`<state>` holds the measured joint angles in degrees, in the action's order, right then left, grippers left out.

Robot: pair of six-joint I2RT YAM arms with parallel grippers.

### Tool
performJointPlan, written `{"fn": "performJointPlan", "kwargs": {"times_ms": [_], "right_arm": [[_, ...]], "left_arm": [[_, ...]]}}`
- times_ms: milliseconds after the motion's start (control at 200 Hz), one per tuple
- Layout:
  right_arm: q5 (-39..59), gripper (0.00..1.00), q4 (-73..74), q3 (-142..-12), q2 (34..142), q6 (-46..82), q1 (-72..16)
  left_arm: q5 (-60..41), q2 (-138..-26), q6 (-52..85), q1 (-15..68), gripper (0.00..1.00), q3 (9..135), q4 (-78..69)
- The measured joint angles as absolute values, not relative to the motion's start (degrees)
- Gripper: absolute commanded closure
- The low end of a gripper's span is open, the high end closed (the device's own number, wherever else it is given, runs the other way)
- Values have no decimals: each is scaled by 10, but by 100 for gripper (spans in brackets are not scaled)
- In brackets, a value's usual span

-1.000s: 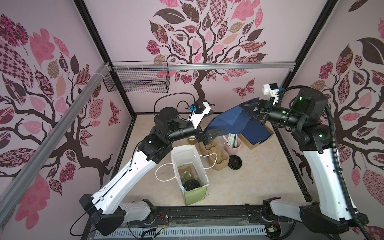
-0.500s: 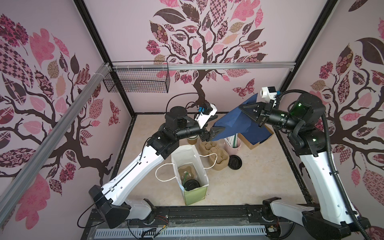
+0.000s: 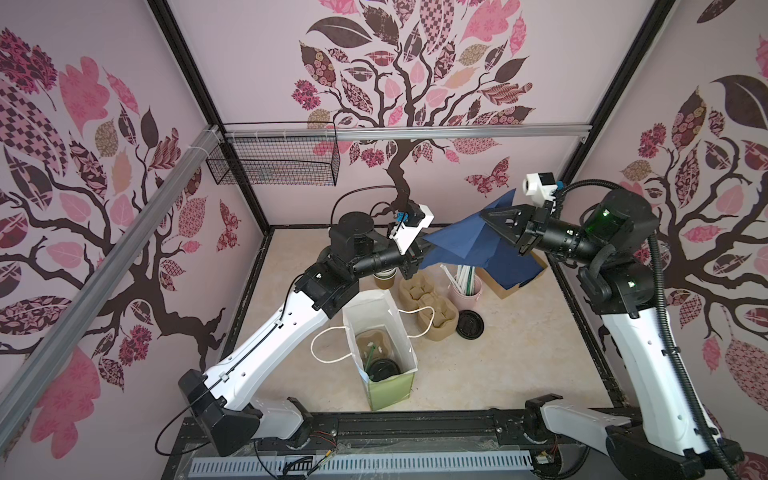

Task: Pack the takeout coffee
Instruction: 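Grasp the hanging napkin with the left gripper beside the right gripper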

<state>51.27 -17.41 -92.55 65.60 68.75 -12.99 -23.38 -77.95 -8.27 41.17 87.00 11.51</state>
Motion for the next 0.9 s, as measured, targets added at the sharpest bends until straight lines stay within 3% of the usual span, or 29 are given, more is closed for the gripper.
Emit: {"fn": "performJointPlan", "kwargs": {"times_ms": [65,180,345,505,580,705,900], "right_arm": [[511,71,-196,-919,648,667,-130],[490,47,-279,-927,639,582,-130],[376,40,-434,-989,631,400,-130],[306,36,-466,-993,587,263,-130],[314,35,-442,-990,576,218,-130],[366,23,-361,-956,575,150,-130],[450,11,-306,-922,615,37,-140]], "left_arm": [[-212,-776,-86,412,100,870,106],[-164,-762,-103,412,100,870,89],[-106,-724,-157,411,100,870,88],[-107,-691,-221,411,100,871,123],[-123,-678,-243,411,100,870,139],[-162,-661,-253,411,100,870,160],[-284,-660,-178,375,100,870,173]]}}
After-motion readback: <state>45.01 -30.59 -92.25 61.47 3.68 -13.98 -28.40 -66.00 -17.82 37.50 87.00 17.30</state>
